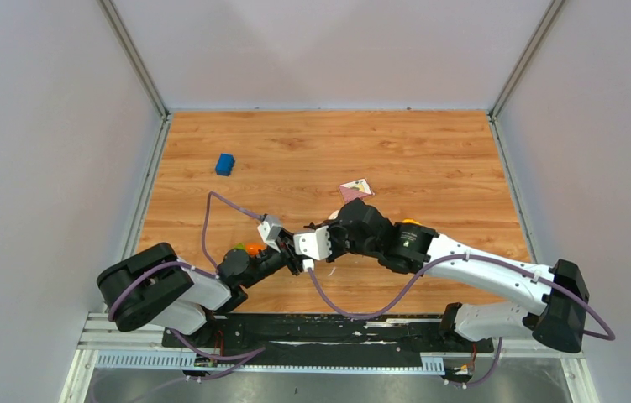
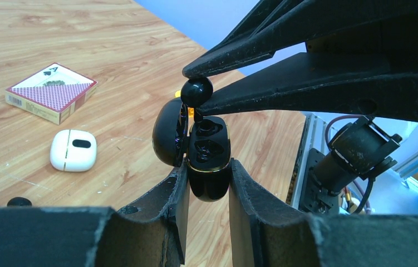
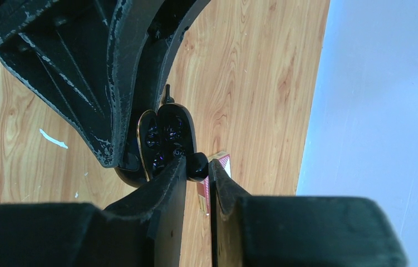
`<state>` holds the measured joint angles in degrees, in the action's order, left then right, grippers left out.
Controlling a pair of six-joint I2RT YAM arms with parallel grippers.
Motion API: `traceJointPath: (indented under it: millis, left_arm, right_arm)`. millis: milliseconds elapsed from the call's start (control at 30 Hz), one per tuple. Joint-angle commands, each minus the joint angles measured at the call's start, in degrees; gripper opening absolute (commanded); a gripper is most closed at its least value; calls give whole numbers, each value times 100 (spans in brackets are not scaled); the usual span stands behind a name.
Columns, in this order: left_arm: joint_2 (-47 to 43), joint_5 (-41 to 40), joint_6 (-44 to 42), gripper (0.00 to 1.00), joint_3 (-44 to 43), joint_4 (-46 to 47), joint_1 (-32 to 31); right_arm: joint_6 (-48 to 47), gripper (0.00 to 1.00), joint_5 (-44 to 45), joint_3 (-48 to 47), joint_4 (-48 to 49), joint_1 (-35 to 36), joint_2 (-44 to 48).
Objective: Insert the wireless bluetooth earbuds into the charging case
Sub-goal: Place the earbud in the charging case.
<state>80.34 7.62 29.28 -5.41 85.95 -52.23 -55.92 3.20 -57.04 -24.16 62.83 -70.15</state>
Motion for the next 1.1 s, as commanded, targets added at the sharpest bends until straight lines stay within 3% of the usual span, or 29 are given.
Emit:
traceJointPath:
  millis: [0,633,867,967,1067]
  left_arm:
    - [-158,-59,-31,0,-20,607,46]
    - [-224,-86,-81,0,32,607,107]
    - [-198,-38,-255,0,43,607,108]
    - [-194,1,-411,0,74,611,109]
    - [-185,55,-598,0,103,607,107]
  right_arm:
    - [-50,15,133,22,201,88,-23]
    - [-84,16,276,77,183,260,-82]
    - [526,43,105,-492,-443,232,60]
    - [686,46,-37,-907,-889,91,195]
    - [970,48,-720,-1484,-1356,-230,334]
